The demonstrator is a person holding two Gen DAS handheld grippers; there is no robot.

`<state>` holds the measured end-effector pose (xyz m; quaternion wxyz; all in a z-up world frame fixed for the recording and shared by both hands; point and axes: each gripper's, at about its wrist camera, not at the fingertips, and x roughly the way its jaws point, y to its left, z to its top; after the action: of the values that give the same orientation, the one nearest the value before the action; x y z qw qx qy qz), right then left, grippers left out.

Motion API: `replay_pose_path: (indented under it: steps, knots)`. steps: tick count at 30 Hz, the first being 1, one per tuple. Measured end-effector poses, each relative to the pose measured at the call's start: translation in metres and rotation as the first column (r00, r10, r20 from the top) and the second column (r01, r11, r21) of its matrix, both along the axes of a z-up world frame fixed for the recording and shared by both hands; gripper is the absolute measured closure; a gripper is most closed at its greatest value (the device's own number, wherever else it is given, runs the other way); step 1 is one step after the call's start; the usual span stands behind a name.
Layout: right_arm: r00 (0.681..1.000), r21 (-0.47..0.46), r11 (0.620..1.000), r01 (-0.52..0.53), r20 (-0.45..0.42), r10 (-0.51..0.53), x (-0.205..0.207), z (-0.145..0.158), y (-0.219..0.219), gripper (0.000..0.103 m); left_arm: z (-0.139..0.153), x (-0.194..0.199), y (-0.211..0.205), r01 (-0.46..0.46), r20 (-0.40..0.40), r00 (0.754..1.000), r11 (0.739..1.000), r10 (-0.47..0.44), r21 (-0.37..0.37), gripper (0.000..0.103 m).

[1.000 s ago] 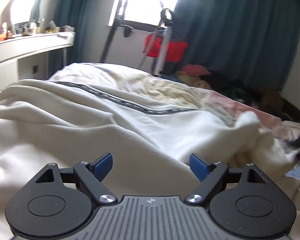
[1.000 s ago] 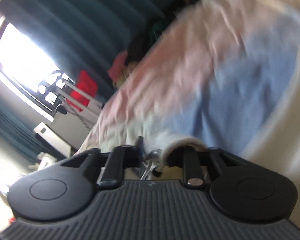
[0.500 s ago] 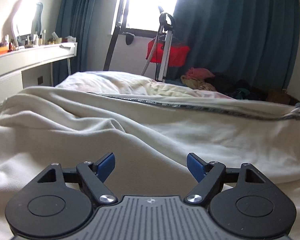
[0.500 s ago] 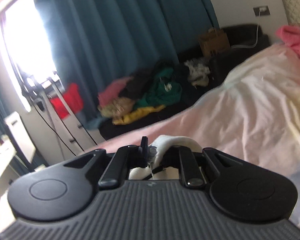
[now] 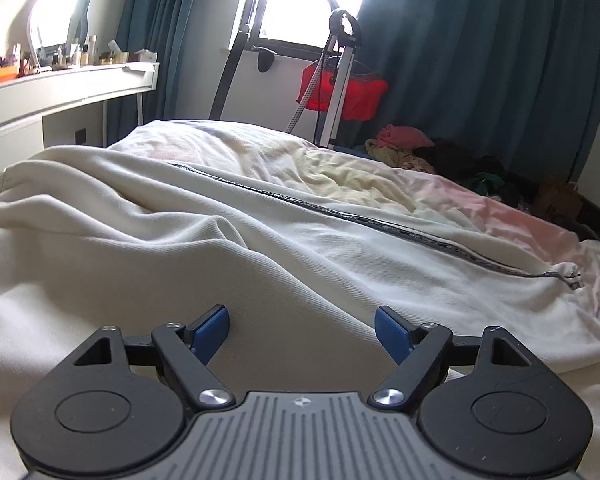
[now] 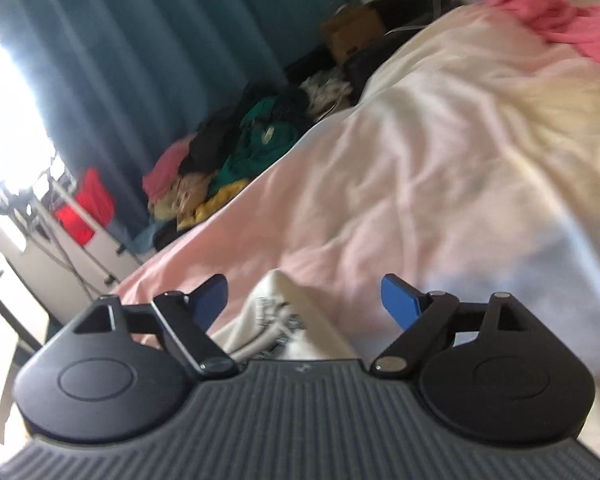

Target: Fold clothes

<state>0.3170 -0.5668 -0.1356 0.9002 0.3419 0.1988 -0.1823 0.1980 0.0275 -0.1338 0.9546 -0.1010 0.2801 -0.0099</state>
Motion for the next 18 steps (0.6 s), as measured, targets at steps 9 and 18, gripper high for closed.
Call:
replay_pose_path:
  steps: [9, 18]
  knots:
    - [0.998, 0.237, 0.971, -0.037, -0.045, 0.049, -0.071, -0.066, 0.0, 0.021, 0.005, -0.017, -0.005, 0.005, 0.0, 1.0, 1.0, -0.005, -0.027, 0.02]
    - [0.985, 0.036, 0.988, -0.151, -0.076, 0.153, 0.009, -0.023, 0.035, 0.097, 0.005, -0.009, 0.014, -0.012, 0.031, 0.999, 0.994, 0.016, -0.105, 0.018]
